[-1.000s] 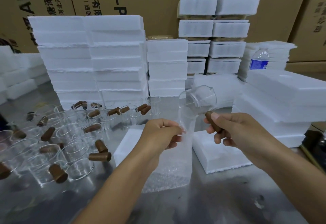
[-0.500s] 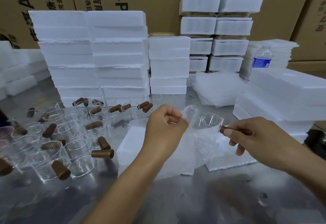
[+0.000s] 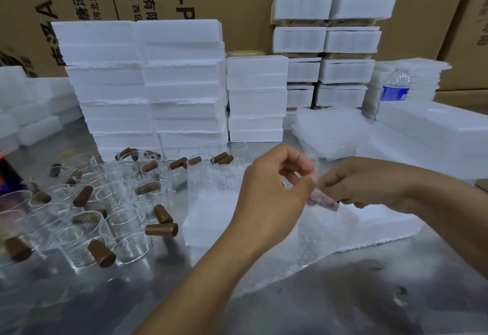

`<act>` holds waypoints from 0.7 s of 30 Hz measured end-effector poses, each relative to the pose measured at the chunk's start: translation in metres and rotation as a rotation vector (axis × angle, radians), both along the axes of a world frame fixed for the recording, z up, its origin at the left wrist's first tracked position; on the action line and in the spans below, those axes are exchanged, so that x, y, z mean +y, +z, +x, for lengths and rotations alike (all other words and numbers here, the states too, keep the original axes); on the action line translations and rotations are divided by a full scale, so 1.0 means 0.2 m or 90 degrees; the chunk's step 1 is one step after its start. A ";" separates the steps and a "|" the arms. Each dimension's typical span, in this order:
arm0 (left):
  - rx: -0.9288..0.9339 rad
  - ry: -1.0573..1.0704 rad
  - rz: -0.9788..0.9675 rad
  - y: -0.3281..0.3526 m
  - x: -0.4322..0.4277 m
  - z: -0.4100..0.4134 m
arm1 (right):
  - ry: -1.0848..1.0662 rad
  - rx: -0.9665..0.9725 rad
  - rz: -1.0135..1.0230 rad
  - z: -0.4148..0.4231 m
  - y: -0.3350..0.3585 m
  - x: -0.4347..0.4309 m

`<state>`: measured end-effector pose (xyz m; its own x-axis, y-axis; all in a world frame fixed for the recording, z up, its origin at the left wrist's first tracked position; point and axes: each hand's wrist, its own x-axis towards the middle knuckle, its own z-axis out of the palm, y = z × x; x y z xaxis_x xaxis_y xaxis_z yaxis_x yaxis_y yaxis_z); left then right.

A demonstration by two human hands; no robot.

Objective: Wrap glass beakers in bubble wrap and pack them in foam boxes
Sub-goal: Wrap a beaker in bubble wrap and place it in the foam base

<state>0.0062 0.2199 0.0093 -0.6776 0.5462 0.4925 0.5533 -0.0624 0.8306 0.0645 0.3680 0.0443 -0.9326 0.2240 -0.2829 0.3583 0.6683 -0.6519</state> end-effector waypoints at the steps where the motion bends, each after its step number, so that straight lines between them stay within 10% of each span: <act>1: 0.026 -0.004 -0.006 0.01 -0.01 0.01 | 0.013 -0.018 -0.051 -0.01 0.01 -0.01; 8: 0.190 -0.064 -0.013 0.06 -0.04 0.07 | -0.015 0.012 -0.514 -0.04 -0.07 -0.09; 13: 0.337 0.087 0.072 0.14 -0.16 0.00 | -0.027 0.155 -0.562 -0.03 -0.20 -0.11; 18: 0.082 0.274 0.066 0.23 -0.36 -0.29 | -0.030 0.215 -0.422 0.02 -0.22 -0.08; 21: -0.220 0.064 -0.010 0.20 -0.40 -0.43 | -0.002 0.237 -0.356 0.02 -0.21 -0.11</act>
